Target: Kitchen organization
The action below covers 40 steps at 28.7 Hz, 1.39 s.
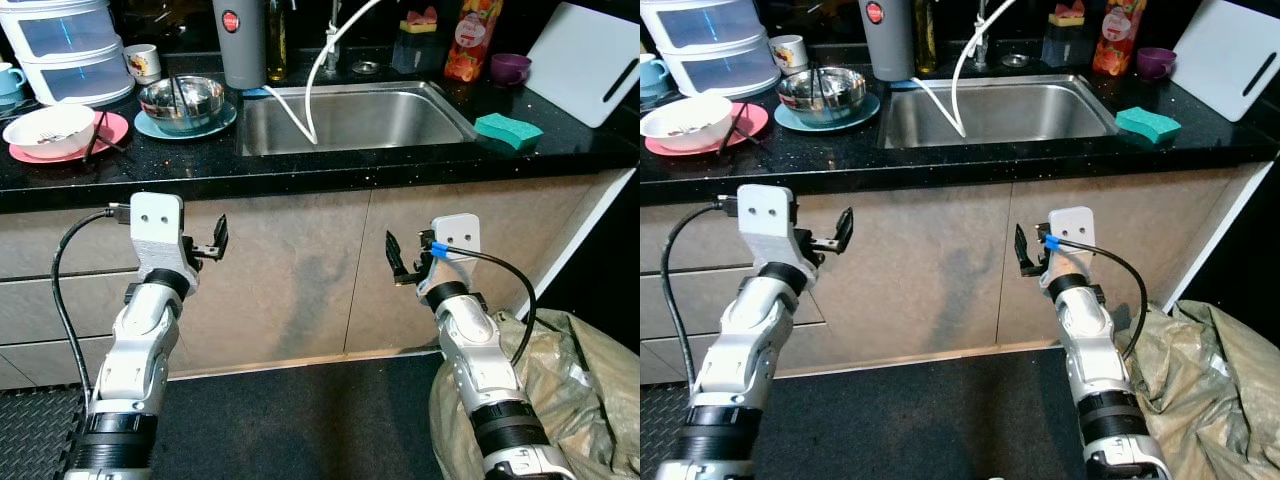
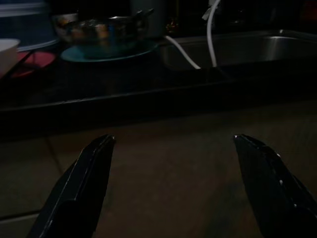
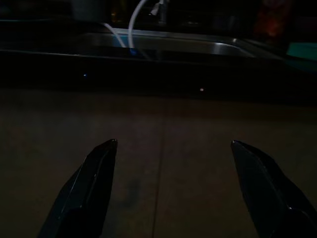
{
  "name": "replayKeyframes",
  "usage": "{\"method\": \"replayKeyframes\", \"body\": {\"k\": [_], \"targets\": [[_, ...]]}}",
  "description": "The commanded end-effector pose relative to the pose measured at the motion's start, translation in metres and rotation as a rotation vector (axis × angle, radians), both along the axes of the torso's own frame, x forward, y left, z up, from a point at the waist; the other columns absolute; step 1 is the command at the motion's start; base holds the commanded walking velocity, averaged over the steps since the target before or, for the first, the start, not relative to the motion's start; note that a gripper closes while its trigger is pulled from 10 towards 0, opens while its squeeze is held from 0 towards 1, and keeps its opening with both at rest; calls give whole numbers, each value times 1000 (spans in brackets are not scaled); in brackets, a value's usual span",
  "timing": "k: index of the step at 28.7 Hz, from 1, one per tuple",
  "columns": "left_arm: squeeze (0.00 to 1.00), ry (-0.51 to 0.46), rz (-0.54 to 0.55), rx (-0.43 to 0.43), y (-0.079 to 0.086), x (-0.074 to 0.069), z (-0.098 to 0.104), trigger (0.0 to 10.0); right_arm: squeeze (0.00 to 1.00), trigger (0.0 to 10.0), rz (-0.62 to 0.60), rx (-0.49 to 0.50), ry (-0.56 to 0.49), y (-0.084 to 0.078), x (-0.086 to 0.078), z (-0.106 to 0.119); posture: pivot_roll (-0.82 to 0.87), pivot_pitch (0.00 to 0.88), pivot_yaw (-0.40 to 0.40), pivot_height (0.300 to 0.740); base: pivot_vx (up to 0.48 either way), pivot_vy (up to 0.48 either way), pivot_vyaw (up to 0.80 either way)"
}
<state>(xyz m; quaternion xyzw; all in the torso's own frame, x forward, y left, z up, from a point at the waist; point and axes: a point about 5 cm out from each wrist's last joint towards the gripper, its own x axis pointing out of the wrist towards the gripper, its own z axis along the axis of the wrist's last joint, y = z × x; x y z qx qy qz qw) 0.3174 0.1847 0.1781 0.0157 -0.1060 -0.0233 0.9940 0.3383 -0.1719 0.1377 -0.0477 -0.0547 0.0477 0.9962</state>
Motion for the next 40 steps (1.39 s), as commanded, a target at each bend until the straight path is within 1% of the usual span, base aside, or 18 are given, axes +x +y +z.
{"method": "replayKeyframes", "body": {"k": [1,17,22,24,26,31,34,40], "targets": [[0,-2,4,7,2,-2,0,10000,0,10000,8,4,14,3,-1,-4,18,75,-33,740,0,0,0],[0,9,-1,15,2,-1,-1,10000,0,10000,9,3,15,3,0,-3,18,72,-34,740,0,0,0],[0,-2,0,21,2,-1,0,10000,0,10000,8,4,14,3,0,-3,17,73,-34,740,0,0,0],[0,16,-5,-1,2,-1,-1,10000,0,10000,12,7,16,3,0,-3,17,74,-34,740,0,0,0],[0,22,-5,-4,2,-1,-2,10000,0,10000,12,8,17,3,0,-3,17,74,-34,740,0,0,0],[0,23,14,11,2,-2,-5,10000,0,10000,14,-16,21,4,-1,-4,14,76,-34,740,0,0,0],[0,33,27,-5,3,-2,-7,10000,0,10000,3,-10,31,2,0,-5,13,77,-34,740,0,0,0],[0,33,41,-1,6,-3,-7,10000,0,10000,5,-7,13,2,0,-3,12,79,-36,740,0,0,0]]}}
